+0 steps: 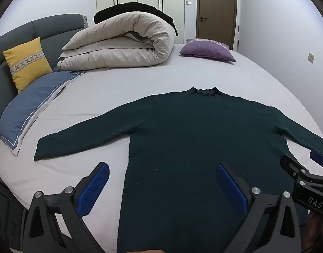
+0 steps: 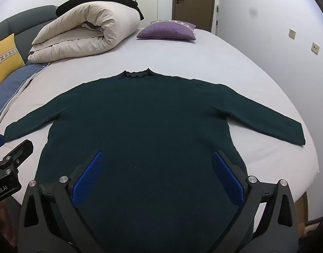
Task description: Fold small clothes
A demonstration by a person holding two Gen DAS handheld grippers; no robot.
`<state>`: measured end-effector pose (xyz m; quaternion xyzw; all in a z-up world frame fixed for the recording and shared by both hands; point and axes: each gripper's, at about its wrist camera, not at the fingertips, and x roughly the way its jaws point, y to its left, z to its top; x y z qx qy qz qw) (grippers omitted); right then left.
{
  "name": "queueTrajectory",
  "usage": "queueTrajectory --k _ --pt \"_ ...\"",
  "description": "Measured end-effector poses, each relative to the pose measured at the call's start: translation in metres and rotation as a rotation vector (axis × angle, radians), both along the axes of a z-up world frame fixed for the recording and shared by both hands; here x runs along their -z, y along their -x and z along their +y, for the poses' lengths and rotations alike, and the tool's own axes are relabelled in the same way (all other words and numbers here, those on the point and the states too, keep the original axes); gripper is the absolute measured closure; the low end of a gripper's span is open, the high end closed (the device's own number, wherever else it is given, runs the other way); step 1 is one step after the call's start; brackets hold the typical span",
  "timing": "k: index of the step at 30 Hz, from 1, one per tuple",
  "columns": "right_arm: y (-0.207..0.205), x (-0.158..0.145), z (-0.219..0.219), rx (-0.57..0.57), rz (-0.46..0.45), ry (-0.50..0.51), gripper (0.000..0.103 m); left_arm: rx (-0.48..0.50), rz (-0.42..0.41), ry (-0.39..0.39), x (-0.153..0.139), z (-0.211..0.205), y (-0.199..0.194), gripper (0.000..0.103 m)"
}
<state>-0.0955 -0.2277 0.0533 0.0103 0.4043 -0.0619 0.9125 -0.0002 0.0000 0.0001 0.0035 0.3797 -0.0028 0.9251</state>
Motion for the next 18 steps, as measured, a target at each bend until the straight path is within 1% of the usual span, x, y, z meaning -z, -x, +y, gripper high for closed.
queueTrajectory --k 11,13,18 --pt "-0.003 -0.001 0.001 -0.002 -0.003 0.011 0.0 -0.001 -0.002 0.005 0.001 0.007 -0.006 0.0" --pt "0.002 0.001 -0.002 -0.004 -0.005 0.008 0.0 -0.007 -0.01 -0.006 -0.007 0.009 0.001 0.0" --pt "0.005 0.001 0.008 -0.006 -0.007 0.009 0.0 -0.011 -0.019 -0.012 -0.002 0.003 0.002 0.0"
